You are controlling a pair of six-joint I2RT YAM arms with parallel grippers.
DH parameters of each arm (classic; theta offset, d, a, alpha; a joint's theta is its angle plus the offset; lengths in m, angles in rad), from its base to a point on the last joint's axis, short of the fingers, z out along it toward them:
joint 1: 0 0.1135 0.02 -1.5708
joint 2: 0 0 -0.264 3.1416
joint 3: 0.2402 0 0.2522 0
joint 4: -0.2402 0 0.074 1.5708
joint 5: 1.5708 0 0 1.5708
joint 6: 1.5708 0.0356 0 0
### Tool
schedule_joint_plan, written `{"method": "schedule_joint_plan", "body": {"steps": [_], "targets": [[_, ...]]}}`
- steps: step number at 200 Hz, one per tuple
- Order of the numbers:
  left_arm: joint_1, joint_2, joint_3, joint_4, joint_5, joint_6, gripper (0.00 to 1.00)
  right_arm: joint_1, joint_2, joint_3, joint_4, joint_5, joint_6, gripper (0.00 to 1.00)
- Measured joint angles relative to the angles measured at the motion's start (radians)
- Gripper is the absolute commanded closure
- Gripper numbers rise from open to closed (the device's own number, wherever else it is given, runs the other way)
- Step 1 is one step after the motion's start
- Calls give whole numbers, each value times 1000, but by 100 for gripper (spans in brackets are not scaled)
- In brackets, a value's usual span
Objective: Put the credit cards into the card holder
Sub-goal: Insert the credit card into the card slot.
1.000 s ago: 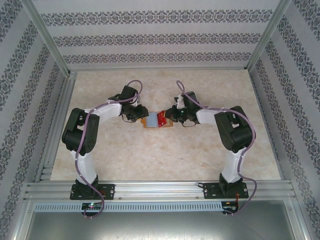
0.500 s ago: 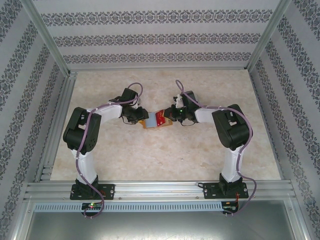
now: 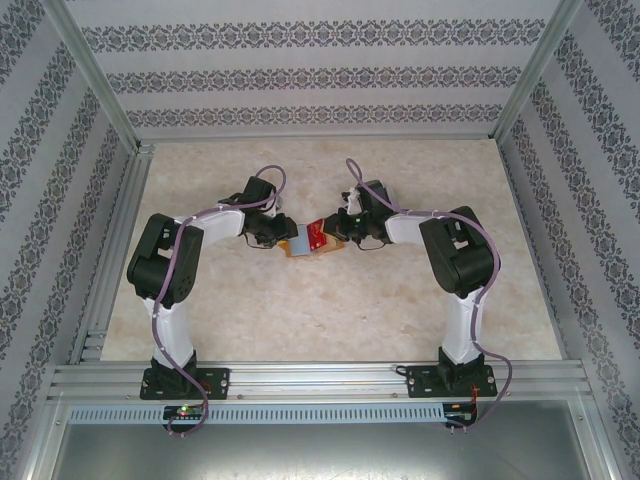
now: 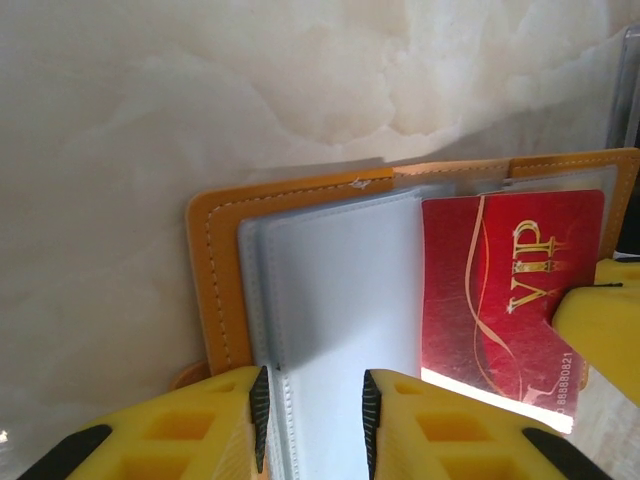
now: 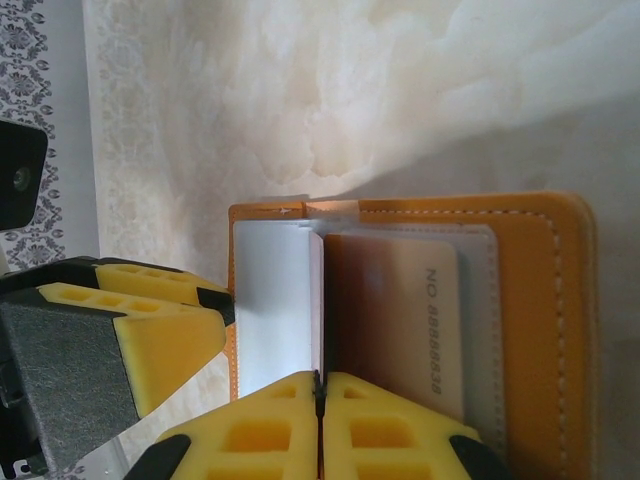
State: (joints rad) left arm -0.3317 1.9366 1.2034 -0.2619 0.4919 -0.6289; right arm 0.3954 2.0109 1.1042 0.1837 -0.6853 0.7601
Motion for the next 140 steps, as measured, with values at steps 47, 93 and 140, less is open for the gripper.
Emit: {"method": "schedule_joint_plan", "body": {"steps": [47, 93, 140], "targets": [[0, 0, -9, 9, 1, -1, 67, 15, 9, 6, 0, 3, -3, 91], [0, 0, -14, 16, 1, -6, 67, 35, 10, 8, 0, 35, -3, 91], [0, 0, -16, 20, 2, -7, 67, 79, 10, 10, -2, 112, -7, 91]]}}
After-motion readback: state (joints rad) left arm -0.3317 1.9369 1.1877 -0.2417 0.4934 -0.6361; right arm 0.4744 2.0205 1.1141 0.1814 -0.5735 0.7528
